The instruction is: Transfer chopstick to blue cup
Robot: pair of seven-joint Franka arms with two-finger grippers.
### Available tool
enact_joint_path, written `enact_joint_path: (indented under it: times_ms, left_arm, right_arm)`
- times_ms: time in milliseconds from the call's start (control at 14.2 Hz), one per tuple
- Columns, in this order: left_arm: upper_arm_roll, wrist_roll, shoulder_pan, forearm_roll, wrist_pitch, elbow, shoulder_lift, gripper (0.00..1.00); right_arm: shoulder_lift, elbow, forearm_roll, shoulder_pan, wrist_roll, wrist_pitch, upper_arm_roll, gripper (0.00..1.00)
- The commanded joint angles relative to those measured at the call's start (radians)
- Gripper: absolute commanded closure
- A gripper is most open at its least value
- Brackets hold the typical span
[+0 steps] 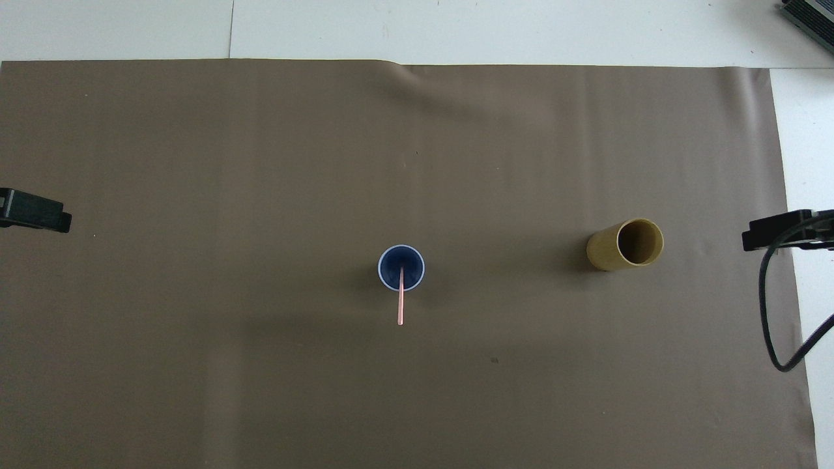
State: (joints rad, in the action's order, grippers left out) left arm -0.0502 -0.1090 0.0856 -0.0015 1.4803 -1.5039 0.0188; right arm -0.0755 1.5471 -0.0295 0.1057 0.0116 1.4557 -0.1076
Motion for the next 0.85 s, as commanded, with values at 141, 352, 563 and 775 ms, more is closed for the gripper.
enact_joint_path:
  times_ms: [141,352,563,775]
  left_arm:
    - [0.009,0.000,-0.015,0.011,-0.011,-0.015,0.018,0.00]
    - [0.010,0.000,-0.015,0.011,-0.011,-0.016,0.020,0.00]
    - [0.010,-0.003,-0.015,0.011,-0.009,-0.016,0.020,0.00]
    - [0.010,-0.003,-0.015,0.009,-0.009,-0.022,0.024,0.00]
  right_arm:
    - [-0.007,0.021,-0.023,-0.001,0.010,0.011,0.000,0.00]
    - [-0.007,0.021,-0.020,-0.008,0.013,0.008,0.002,0.00]
    - [-0.009,0.022,-0.020,-0.009,0.014,0.002,0.000,0.00]
    - [-0.009,0.025,-0.032,-0.011,0.014,0.003,0.000,0.00]
